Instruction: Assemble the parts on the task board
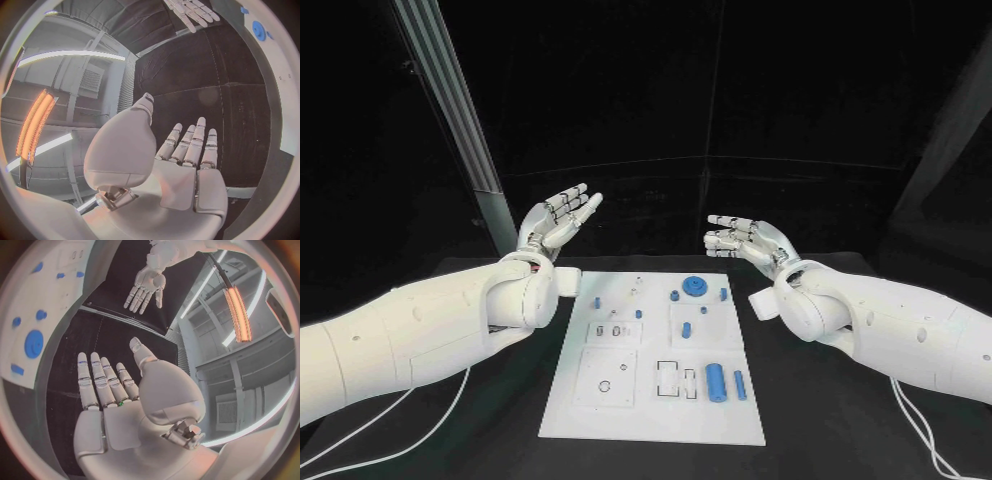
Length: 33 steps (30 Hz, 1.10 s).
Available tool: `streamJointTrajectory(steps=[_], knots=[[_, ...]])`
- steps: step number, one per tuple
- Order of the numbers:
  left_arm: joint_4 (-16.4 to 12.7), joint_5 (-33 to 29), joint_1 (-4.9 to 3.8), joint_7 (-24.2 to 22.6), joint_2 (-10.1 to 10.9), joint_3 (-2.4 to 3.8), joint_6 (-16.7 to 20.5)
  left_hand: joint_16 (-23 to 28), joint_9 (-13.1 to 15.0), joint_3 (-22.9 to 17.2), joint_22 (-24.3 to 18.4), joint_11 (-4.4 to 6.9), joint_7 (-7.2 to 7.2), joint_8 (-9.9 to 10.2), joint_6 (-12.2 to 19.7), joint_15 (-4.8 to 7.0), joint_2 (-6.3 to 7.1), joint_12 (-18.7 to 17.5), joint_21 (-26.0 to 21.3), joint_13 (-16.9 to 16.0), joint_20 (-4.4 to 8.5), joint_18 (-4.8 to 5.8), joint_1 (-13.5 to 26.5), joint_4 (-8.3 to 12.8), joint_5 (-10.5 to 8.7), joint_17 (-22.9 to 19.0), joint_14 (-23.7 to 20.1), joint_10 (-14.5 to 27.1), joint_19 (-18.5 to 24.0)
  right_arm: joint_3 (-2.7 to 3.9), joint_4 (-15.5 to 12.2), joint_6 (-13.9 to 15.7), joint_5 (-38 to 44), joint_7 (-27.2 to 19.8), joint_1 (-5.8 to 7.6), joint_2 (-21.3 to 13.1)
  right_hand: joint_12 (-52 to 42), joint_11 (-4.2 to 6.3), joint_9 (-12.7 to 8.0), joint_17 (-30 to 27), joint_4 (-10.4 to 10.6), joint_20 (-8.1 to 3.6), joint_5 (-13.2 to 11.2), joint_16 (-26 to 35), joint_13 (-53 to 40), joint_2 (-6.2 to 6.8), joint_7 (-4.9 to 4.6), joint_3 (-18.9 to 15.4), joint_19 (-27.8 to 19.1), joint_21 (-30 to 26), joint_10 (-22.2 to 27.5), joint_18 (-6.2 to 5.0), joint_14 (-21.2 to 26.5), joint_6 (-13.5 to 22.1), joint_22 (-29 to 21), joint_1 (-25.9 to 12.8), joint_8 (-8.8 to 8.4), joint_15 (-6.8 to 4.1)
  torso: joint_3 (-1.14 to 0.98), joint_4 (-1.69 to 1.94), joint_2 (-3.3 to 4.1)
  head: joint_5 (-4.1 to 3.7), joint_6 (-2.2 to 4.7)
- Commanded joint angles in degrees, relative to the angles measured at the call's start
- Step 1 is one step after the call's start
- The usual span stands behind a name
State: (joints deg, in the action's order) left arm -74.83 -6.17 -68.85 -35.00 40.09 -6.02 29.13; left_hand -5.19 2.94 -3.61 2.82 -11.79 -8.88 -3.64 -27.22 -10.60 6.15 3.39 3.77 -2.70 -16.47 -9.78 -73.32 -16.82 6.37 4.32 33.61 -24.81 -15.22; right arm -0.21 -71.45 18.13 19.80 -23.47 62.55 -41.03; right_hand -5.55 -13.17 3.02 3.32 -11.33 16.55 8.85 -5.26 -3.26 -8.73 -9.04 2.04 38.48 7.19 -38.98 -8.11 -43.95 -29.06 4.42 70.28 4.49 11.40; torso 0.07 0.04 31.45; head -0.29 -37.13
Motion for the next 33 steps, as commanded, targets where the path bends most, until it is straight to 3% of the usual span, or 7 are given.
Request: streamJointTrajectory(steps=[1,5,8,10,17,22,33], knots=[[-0.91,-0.38,-0.22,-2.53,0.06,0.05,-1.83,-2.00,0.45,-0.72,1.20,-0.70,-5.04,-0.95,-5.95,-0.50,-1.39,0.92,2.49,-0.39,-0.18,-0.02,-0.81,0.28,-0.34,0.88,8.11,-7.09,-6.64,0.05,0.11,1.28,8.83,-1.66,0.62,0.29,-0.89,1.29,0.44,0.30,-3.15,-0.33,0.15,-0.77,-0.32,-0.02,-5.50,0.82,8.08,2.56,-12.81,-2.48,-12.25,-12.64,0.31,2.92,0.95,-1.65,0.03,0.15,0.64,-0.08,-0.02],[-1.93,-0.31,-0.32,-2.71,1.00,0.04,-2.12,-4.31,0.94,-0.65,3.94,-0.73,-5.19,-2.20,-14.90,-0.21,-2.68,2.94,8.91,-1.13,-0.23,-0.19,-1.69,0.79,-0.53,1.45,15.96,-21.72,-23.43,0.06,0.33,1.35,12.06,-1.25,1.67,0.10,-0.44,1.93,0.61,0.33,-4.16,-1.18,0.11,-0.62,-0.33,-0.11,-5.09,1.19,11.13,3.79,-15.21,-2.57,-15.39,-16.98,0.38,3.28,0.77,-2.53,-0.01,0.34,1.26,-0.16,0.05],[-3.03,0.18,-0.37,-2.56,1.93,0.04,-2.47,-5.49,1.30,-0.14,4.48,0.29,-5.01,-3.29,-22.04,1.10,-3.32,3.76,11.21,-1.14,0.52,-0.81,-2.19,1.44,-0.61,1.70,20.89,-27.09,-29.09,0.07,0.50,0.99,15.67,-0.41,2.74,-0.02,-0.31,2.59,0.83,0.35,-4.99,-2.12,0.15,-0.66,-0.31,-0.04,-4.63,1.68,13.35,4.63,-17.72,-2.55,-18.10,-21.56,0.38,3.50,0.99,-3.40,-0.02,0.47,1.91,-0.29,0.27],[-3.90,0.52,-0.43,-2.41,2.66,0.04,-2.64,-6.02,1.24,0.17,4.69,0.70,-4.70,-3.44,-23.49,1.81,-3.60,3.95,12.23,-1.07,1.17,-0.86,-2.46,1.84,-0.63,1.89,23.20,-28.87,-31.71,0.07,0.64,0.73,18.63,0.35,3.49,-0.07,-0.26,3.07,0.85,0.38,-5.22,-2.80,0.48,-0.87,-0.29,0.19,-4.34,2.23,14.85,5.28,-19.25,-2.49,-19.91,-22.89,0.48,3.99,1.02,-4.12,0.05,0.55,2.39,-0.43,0.41],[-8.42,1.48,-0.69,-1.70,5.68,0.04,-3.41,-6.51,0.99,0.98,4.52,1.99,-3.77,-3.45,-26.95,3.40,-4.49,3.87,13.55,-1.05,2.75,-0.84,-3.36,3.25,-0.63,2.78,28.57,-33.07,-36.64,0.09,1.25,-1.54,35.91,5.78,6.39,0.13,0.64,4.36,0.87,0.38,-5.25,-5.25,-0.02,-0.73,-0.34,1.79,-3.39,4.38,20.37,8.36,-23.66,-2.42,-25.04,-26.08,1.34,5.35,0.45,-5.99,0.41,1.06,4.86,-0.78,1.22],[-12.08,1.79,-0.73,-1.08,7.13,0.02,-4.30,-6.11,0.94,1.29,4.27,2.31,-3.53,-3.26,-27.92,3.69,-4.90,3.76,13.58,-1.13,3.11,-0.81,-3.47,3.64,-0.62,3.14,29.51,-34.58,-37.64,0.10,1.44,-3.81,51.64,11.75,8.04,0.89,0.85,6.07,0.90,0.54,-5.21,-8.52,0.16,-1.73,-0.40,4.08,-2.23,4.96,28.27,16.07,-28.16,-2.23,-30.71,-28.97,5.12,6.36,0.55,-8.32,0.70,2.03,6.70,-1.93,1.87],[-15.87,1.89,-0.47,-0.42,7.53,-0.03,-5.45,-4.44,0.84,1.64,3.71,2.17,-3.60,-2.66,-28.19,3.33,-5.26,2.98,12.95,-1.05,2.91,-0.71,-3.66,4.19,-0.61,2.92,28.26,-34.92,-37.41,0.17,1.10,-8.39,71.40,19.50,8.78,2.82,2.05,7.25,0.78,1.27,-5.04,-10.67,0.52,-5.88,-0.33,6.32,-1.20,5.60,34.28,27.62,-28.79,-2.25,-41.43,-29.79,11.55,3.93,-0.61,-10.73,1.12,3.58,9.19,-3.03,2.54]])
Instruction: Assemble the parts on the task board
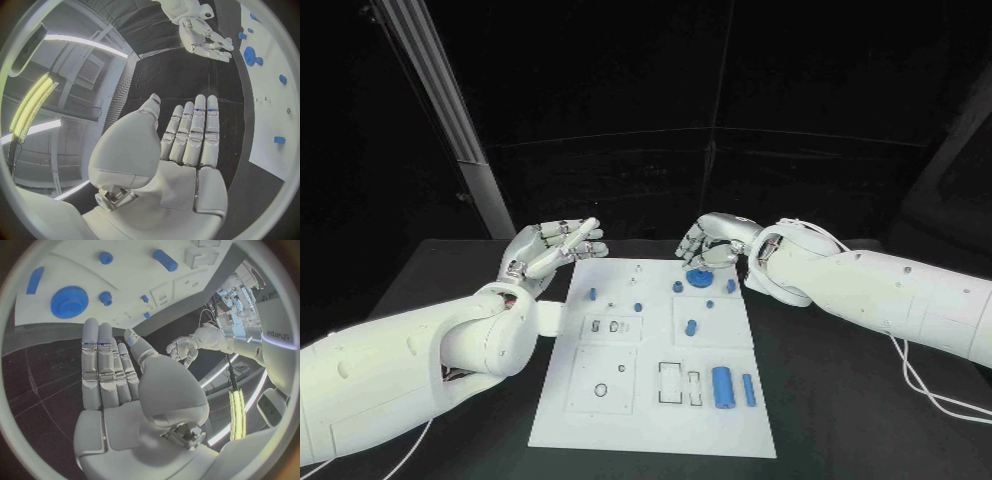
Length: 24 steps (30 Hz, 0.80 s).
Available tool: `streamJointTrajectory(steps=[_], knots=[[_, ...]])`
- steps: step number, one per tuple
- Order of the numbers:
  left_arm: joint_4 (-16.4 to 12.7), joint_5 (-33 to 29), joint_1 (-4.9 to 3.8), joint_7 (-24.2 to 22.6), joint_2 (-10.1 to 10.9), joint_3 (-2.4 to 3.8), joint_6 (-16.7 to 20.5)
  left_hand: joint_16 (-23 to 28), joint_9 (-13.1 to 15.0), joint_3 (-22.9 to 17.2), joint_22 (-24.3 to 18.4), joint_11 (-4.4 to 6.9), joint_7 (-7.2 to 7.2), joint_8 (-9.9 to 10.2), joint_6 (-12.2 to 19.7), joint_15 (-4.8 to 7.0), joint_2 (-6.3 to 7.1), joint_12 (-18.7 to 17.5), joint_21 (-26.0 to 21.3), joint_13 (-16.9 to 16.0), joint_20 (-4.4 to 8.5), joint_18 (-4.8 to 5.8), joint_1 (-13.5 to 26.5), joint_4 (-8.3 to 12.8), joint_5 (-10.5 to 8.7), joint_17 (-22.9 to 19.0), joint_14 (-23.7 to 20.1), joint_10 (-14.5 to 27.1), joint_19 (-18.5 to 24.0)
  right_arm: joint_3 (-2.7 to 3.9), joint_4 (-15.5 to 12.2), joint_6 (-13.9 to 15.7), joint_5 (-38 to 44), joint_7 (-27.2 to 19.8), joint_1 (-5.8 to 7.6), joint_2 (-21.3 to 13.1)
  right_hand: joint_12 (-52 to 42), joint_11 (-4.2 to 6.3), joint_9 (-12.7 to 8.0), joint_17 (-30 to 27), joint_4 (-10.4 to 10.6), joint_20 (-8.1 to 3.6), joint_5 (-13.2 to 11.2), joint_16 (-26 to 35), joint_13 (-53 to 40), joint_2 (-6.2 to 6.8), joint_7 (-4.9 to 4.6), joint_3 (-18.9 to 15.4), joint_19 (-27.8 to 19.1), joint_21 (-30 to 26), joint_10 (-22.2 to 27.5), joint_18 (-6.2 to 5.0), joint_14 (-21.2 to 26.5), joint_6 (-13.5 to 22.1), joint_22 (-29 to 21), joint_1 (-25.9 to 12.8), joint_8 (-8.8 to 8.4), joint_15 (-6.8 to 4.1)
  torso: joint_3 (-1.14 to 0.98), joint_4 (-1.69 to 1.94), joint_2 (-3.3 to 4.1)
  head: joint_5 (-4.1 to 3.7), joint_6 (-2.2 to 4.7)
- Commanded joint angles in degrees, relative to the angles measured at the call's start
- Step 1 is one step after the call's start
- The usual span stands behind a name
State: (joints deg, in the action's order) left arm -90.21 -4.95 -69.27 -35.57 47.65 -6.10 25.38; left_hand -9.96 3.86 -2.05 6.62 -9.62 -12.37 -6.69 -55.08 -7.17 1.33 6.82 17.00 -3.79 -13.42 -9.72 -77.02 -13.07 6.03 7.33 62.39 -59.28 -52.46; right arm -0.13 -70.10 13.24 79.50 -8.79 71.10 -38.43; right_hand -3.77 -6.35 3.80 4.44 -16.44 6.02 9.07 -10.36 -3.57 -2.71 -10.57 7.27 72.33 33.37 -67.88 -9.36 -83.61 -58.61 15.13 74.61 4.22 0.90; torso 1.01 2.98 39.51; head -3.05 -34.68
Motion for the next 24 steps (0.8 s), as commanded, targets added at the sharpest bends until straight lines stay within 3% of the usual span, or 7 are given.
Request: streamJointTrajectory(steps=[1,3,5,16,24], knots=[[-0.58,0.67,-0.04,0.21,-0.08,0.05,-1.78,0.36,-0.08,0.08,-0.11,-0.01,-0.12,0.42,-0.33,-0.11,-0.46,-0.48,-0.30,0.04,-0.14,-0.77,0.03,0.46,-0.27,-0.10,-0.55,-0.44,-0.17,0.09,-0.32,-3.85,12.75,5.21,0.27,0.35,0.26,0.48,-0.01,0.22,0.08,-0.23,0.32,-1.20,-0.02,0.45,0.38,0.49,0.54,2.19,0.25,-0.98,-2.33,-0.22,1.29,-0.58,-0.39,-0.34,0.18,0.76,1.32,-0.38,0.10],[-0.76,0.67,-0.02,0.30,-0.08,0.05,-1.85,0.44,-0.09,0.09,-0.14,-0.03,-0.13,0.46,-0.32,-0.13,-0.49,-0.53,-0.33,0.05,-0.16,-0.77,0.01,0.49,-0.27,-0.11,-0.61,-0.42,-0.16,0.10,-0.54,-4.28,14.27,5.75,0.35,0.47,0.09,1.03,0.02,3.60,0.32,-0.67,0.45,-8.18,-0.09,0.27,0.63,0.90,0.39,4.25,0.65,-0.93,-3.27,-0.23,2.59,-0.88,-0.41,-0.80,0.18,0.86,1.54,-0.51,0.11],[-1.02,0.67,-0.01,0.40,0.02,0.04,-1.89,0.51,-0.09,0.10,-0.16,-0.05,-0.16,0.50,-0.31,-0.15,-0.50,-0.59,-0.36,0.06,-0.17,-0.77,0.00,0.53,-0.27,-0.12,-0.65,-0.40,-0.15,0.11,-0.88,-4.57,15.61,6.29,0.46,0.60,0.25,0.86,-0.02,6.57,0.21,-0.87,0.33,-13.19,-0.04,1.20,0.66,0.92,-0.17,6.22,1.30,-0.96,-2.98,0.03,3.87,-1.41,-0.52,-0.95,0.19,0.89,1.93,-0.61,0.32],[-1.41,0.67,0.00,0.87,0.08,0.04,-2.14,0.82,-0.11,0.20,-0.29,-0.16,-0.31,0.71,-0.22,-0.24,-0.54,-0.84,-0.49,0.08,-0.24,-0.76,-0.04,0.68,-0.27,-0.15,-0.82,-0.29,-0.10,0.12,-1.58,-7.26,18.21,7.01,0.83,1.13,0.15,0.77,0.00,14.52,0.39,-0.60,0.40,-23.08,-0.09,1.42,0.86,3.14,-2.76,15.59,2.07,-0.94,-1.67,0.49,10.39,-2.35,-0.48,-0.95,0.23,0.96,2.77,-0.81,0.43],[-1.36,0.67,-0.01,1.10,0.08,0.04,-2.25,0.86,-0.11,0.21,-0.31,-0.18,-0.33,0.73,-0.22,-0.25,-0.55,-0.87,-0.51,0.08,-0.25,-0.75,-0.05,0.70,-0.27,-0.16,-0.84,-0.27,-0.09,0.12,-1.80,-9.30,18.83,7.21,0.87,1.44,0.19,0.83,0.02,19.32,0.44,-0.42,0.50,-29.92,-0.07,1.38,0.96,5.14,1.37,30.54,1.52,1.51,-1.99,-0.08,29.24,-2.79,-0.42,-1.01,0.18,0.91,3.02,-0.83,0.32]])
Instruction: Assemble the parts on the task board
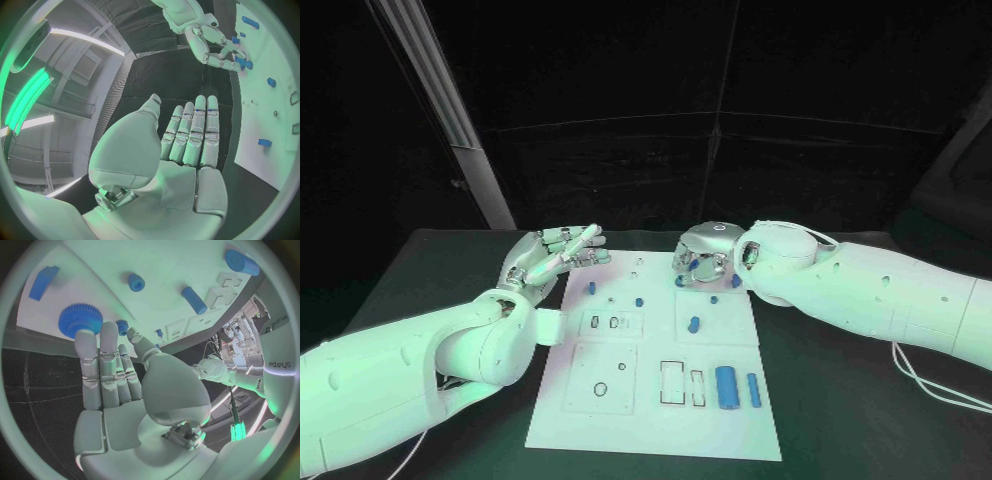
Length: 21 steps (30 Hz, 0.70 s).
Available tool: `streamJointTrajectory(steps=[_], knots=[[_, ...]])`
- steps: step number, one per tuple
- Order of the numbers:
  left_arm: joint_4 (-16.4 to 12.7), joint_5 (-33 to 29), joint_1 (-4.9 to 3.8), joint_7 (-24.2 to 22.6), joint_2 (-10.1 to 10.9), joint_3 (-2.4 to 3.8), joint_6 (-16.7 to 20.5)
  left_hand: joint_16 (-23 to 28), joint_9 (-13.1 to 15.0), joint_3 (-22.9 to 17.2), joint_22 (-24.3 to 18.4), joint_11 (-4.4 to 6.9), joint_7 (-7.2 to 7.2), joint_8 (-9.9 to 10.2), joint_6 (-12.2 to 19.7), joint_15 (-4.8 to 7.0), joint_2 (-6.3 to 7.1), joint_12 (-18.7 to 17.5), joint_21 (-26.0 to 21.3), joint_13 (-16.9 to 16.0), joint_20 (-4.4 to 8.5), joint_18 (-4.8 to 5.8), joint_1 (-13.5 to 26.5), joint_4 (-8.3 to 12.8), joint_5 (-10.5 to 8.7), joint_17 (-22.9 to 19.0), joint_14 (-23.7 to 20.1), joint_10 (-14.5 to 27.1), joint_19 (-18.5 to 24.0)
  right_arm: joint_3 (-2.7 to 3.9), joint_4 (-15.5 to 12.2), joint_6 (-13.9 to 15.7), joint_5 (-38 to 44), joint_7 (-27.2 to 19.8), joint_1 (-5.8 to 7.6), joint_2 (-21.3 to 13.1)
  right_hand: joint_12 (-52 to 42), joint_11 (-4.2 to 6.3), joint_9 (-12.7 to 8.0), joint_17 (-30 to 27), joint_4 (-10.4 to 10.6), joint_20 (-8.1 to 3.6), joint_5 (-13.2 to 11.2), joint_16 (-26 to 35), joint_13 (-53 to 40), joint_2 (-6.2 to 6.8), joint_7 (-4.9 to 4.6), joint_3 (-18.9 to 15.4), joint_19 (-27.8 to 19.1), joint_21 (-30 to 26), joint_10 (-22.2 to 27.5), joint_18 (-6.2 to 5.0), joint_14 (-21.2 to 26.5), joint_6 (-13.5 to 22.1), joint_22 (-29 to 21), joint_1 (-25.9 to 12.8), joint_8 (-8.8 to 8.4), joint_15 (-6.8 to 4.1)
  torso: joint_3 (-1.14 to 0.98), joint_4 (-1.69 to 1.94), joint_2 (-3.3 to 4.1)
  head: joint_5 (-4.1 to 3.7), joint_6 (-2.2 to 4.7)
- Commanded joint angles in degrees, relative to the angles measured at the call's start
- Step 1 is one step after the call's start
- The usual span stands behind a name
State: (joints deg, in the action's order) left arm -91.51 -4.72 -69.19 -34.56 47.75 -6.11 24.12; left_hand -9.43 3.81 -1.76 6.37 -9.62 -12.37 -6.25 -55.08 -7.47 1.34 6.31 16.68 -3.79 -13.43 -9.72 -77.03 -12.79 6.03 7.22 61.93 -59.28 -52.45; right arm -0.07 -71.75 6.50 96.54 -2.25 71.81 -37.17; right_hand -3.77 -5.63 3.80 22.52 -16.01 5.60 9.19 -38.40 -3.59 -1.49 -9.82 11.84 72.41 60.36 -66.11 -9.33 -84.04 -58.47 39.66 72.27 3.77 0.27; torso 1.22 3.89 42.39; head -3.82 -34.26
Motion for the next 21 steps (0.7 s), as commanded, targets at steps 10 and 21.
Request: streamJointTrajectory(steps=[10,21], knots=[[-0.03,0.44,-0.11,0.42,0.09,0.05,-1.23,0.65,-0.07,-0.03,-0.18,-0.27,-0.41,0.47,-0.16,-0.05,-0.63,-0.59,-0.34,0.09,-0.33,-0.74,-0.14,0.60,-0.26,-0.10,-0.59,-0.17,-0.01,0.05,0.44,-3.59,2.14,1.29,0.15,1.02,0.20,0.18,0.03,14.51,0.20,0.17,0.17,-15.37,-0.04,-0.22,0.20,3.54,4.56,13.05,-0.78,3.29,-1.80,-0.86,17.66,-0.84,0.03,-0.32,-0.11,0.22,0.51,-0.16,-0.09],[-0.14,0.44,-0.17,0.60,0.38,0.05,-1.24,0.78,-0.07,-0.03,-0.23,-0.29,-0.42,0.53,-0.15,-0.09,-0.66,-0.68,-0.41,0.09,-0.36,-0.73,-0.21,0.68,-0.26,-0.11,-0.68,-0.13,0.05,0.05,1.01,-5.50,2.44,1.62,0.15,1.71,0.18,0.47,0.08,19.88,0.41,0.15,-0.35,-21.27,-0.06,-1.06,0.48,7.24,5.14,15.79,-1.89,3.73,-1.21,-2.01,21.13,-0.63,0.11,-0.40,-0.17,0.17,0.89,-0.03,-0.33]])
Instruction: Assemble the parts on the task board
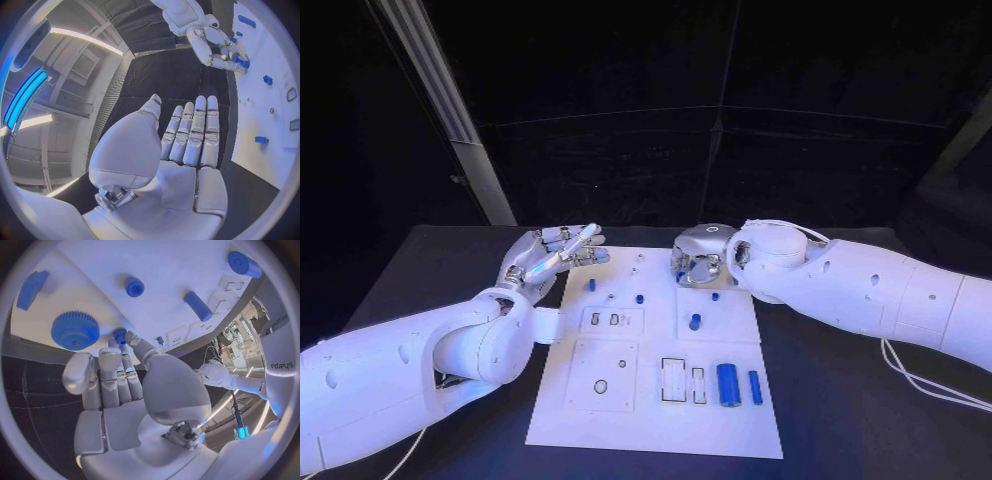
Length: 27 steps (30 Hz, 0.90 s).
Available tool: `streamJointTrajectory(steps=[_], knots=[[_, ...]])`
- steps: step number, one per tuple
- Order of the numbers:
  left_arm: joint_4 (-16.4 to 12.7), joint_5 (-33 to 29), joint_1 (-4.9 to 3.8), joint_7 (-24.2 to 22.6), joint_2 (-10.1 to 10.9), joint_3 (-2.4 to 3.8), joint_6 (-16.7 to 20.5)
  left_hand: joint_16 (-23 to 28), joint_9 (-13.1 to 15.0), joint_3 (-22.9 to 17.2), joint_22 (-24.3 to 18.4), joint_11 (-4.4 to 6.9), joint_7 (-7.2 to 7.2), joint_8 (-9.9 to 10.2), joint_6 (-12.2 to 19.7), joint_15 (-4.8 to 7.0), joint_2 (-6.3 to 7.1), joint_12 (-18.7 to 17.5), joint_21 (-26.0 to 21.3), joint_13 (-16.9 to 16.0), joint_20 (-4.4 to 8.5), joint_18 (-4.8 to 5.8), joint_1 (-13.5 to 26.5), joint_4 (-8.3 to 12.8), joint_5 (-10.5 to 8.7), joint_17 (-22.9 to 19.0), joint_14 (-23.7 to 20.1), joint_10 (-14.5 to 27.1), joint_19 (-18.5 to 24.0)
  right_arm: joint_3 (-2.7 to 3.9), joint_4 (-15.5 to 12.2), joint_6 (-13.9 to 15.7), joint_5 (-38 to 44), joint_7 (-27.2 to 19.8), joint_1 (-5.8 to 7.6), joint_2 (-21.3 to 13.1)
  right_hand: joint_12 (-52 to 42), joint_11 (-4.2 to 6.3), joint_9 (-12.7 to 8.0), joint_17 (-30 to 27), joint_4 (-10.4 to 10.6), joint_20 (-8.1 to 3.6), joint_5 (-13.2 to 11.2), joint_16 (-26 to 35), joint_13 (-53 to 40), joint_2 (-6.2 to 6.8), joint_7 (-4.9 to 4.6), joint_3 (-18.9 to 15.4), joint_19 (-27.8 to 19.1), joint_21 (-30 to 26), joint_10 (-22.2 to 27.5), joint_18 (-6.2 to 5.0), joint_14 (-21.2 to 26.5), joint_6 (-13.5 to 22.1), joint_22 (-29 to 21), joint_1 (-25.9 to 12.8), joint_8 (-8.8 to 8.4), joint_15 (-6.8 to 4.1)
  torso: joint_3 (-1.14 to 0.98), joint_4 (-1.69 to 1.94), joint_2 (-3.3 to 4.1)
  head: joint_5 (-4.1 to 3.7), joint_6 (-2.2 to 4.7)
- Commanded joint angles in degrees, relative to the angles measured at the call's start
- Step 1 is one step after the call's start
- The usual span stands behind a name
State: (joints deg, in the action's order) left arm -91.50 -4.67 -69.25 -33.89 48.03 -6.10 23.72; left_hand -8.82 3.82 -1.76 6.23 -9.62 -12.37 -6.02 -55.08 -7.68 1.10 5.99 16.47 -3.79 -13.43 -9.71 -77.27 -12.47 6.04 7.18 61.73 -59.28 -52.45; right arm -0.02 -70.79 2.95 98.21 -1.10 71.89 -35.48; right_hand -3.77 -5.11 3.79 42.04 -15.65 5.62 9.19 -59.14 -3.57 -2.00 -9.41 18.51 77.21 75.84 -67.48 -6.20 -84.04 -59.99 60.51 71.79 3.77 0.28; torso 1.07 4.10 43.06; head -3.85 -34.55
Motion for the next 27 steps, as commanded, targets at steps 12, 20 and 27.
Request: streamJointTrajectory(steps=[12,20,27], knots=[[-0.11,0.39,-0.14,0.10,0.24,0.05,-0.93,0.46,-0.07,-0.02,-0.24,-0.33,-0.44,0.46,-0.13,0.04,-0.48,-0.56,-0.37,0.10,-0.43,-0.74,-0.19,0.65,-0.25,-0.10,-0.63,-0.06,0.17,0.00,0.12,-1.42,1.85,1.00,0.06,-0.15,0.20,0.02,0.07,1.24,0.03,0.16,-0.65,-1.92,-0.08,-0.27,0.06,2.41,0.14,0.93,-0.84,0.64,-0.73,-0.79,0.86,0.03,0.05,-0.42,-0.12,0.06,0.40,-0.08,-0.03],[-0.17,0.39,-0.20,0.24,0.36,0.05,-0.96,0.61,-0.07,-0.02,-0.31,-0.36,-0.45,0.55,-0.10,0.01,-0.51,-0.68,-0.46,0.10,-0.47,-0.74,-0.31,0.81,-0.24,-0.12,-0.70,0.00,0.24,0.00,0.21,-0.12,1.95,1.38,0.06,-0.20,0.19,-0.03,0.07,1.83,-0.09,0.21,-1.02,-2.78,-0.09,-0.08,0.01,3.73,0.14,1.40,-0.97,0.71,-0.52,-0.91,1.44,0.42,0.04,-0.38,-0.08,0.03,0.45,-0.22,0.12],[-0.30,0.39,-0.25,0.28,0.55,0.05,-0.95,0.74,-0.07,-0.05,-0.39,-0.38,-0.45,0.63,-0.09,-0.02,-0.57,-0.78,-0.55,0.10,-0.50,-0.75,-0.45,0.97,-0.24,-0.13,-0.74,0.04,0.30,0.03,-1.33,7.46,1.27,1.24,0.06,-0.80,-0.04,0.26,0.22,2.63,0.02,0.13,-2.60,-3.93,-0.25,0.03,0.16,5.29,0.29,2.12,-2.41,0.83,-0.33,-2.02,2.40,1.02,0.36,-0.54,-0.11,0.12,0.52,-0.20,0.40]])
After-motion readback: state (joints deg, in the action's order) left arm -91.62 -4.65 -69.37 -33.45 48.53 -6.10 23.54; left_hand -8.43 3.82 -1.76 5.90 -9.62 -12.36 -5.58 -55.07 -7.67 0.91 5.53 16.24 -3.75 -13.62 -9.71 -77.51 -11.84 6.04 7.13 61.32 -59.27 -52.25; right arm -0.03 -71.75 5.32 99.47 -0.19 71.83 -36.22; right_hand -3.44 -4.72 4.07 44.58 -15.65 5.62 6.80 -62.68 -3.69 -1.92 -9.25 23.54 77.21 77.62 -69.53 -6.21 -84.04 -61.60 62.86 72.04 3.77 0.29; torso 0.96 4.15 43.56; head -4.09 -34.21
